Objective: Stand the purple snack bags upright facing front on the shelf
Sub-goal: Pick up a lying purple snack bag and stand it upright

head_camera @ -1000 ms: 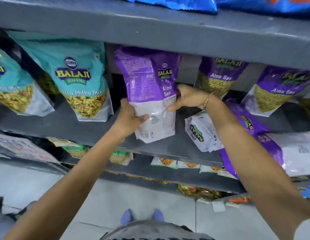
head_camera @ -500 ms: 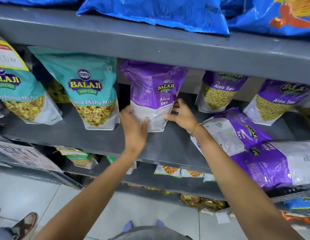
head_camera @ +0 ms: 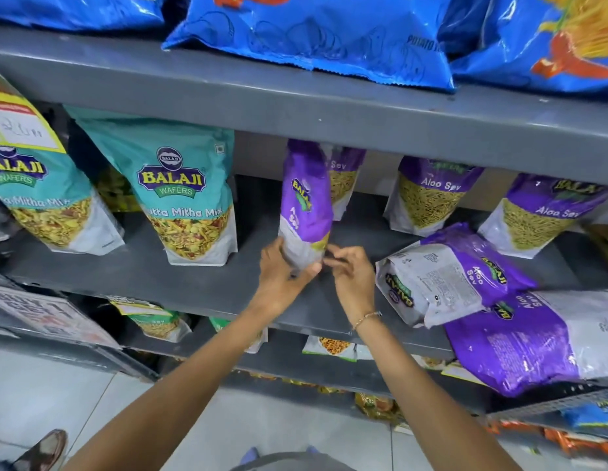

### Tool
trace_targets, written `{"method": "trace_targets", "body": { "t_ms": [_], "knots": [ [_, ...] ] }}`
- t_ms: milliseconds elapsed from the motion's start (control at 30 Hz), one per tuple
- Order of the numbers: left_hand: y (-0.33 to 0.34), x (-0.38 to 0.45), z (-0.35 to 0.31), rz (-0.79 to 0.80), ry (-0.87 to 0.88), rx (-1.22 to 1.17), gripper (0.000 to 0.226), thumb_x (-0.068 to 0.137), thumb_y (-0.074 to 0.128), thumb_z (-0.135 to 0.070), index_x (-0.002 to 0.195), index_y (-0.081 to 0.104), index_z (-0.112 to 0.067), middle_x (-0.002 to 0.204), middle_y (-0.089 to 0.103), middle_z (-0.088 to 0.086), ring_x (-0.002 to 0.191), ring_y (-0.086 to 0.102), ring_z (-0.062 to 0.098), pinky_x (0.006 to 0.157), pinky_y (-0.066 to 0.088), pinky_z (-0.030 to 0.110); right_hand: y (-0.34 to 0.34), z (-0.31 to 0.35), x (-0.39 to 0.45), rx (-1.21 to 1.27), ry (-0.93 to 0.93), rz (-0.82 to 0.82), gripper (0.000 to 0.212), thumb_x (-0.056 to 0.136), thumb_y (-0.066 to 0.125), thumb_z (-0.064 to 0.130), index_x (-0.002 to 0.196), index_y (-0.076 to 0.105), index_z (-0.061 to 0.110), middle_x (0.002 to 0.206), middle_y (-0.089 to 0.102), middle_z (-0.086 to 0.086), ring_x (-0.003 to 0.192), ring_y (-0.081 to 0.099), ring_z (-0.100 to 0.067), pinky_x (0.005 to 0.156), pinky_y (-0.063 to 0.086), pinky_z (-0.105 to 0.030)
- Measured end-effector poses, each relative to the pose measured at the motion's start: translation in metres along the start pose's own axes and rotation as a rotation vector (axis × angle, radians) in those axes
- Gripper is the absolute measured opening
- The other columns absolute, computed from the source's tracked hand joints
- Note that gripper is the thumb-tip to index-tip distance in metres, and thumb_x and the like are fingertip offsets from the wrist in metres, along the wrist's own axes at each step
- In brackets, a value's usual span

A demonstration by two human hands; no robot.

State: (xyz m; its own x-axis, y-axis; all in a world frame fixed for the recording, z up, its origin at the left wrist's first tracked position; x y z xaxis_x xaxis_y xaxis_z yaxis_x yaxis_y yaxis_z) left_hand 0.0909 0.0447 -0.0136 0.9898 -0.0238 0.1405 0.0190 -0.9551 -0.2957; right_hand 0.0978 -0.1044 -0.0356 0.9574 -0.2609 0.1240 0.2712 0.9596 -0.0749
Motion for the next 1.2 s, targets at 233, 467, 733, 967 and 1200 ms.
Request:
{"method": "trace_targets", "body": {
  "t_ms": [233,467,733,967,1200],
  "knots": [
    [-0.025,0.048,0.030,0.074,-0.099,0.055,0.062,0.076,0.076,-0.031,0.108,0.026,-0.012,0.105,0.050,-0.007,0.096,0.054,0.004,0.071,0.039,0.001,-0.015,0.007,0.041,-0.127,0.035,0.176,0.034,0.083,0.055,-0.009,0.112,0.046,0.007,0.125,0.057,-0.019,0.100,0.059,-0.023,0.085,0.050,-0.036],
    [-0.040,0.068,0.021,0.152,0.022,-0.057,0.036,0.094,0.052,-0.015,0.127,0.039,-0.023,0.126,0.053,-0.005,0.109,0.052,-0.007,0.090,0.039,0.004,-0.012,0.007,0.082,-0.238,0.122,0.464,0.085,0.075,0.076,0.014,0.139,0.020,0.013,0.141,0.041,-0.004,0.128,0.040,-0.014,0.104,0.038,-0.036],
    [-0.034,0.067,0.020,0.101,-0.002,0.025,0.087,0.067,0.083,-0.025,0.134,0.028,-0.017,0.118,0.048,-0.017,0.100,0.050,-0.018,0.073,0.036,-0.006,0.002,-0.001,0.072,-0.232,0.094,0.340,0.072,0.066,0.083,0.022,0.124,0.040,0.018,0.115,0.058,0.002,0.110,0.057,-0.019,0.096,0.050,-0.040],
    [-0.040,0.063,0.026,0.049,-0.010,0.089,0.080,0.068,0.082,-0.021,0.131,0.036,-0.006,0.115,0.052,-0.007,0.098,0.049,0.003,0.065,0.034,-0.007,0.005,0.001,0.053,-0.231,0.057,0.244,0.065,0.064,0.084,0.020,0.115,0.045,0.017,0.119,0.063,-0.008,0.110,0.061,-0.023,0.095,0.052,-0.045],
    [-0.051,0.040,0.042,0.071,-0.041,0.132,0.082,0.068,0.081,-0.028,0.134,0.035,-0.012,0.123,0.054,-0.006,0.113,0.049,0.011,0.089,0.040,0.026,0.009,-0.001,0.017,-0.212,0.026,0.190,0.057,0.064,0.084,0.019,0.108,0.048,0.017,0.105,0.063,0.005,0.098,0.062,-0.009,0.079,0.053,-0.016]
  ]
}}
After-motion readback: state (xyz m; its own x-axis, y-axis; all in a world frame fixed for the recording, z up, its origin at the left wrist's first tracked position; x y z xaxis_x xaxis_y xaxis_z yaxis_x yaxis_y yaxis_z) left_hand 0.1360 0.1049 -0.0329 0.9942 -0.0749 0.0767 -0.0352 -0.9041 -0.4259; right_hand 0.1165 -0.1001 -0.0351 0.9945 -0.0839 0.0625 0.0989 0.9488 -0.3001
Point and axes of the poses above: each hand's wrist, its own x-axis towards the middle knuckle, its own y-axis out of the palm, z = x × y, the point moved 3 cm from there along x, towards the middle knuckle
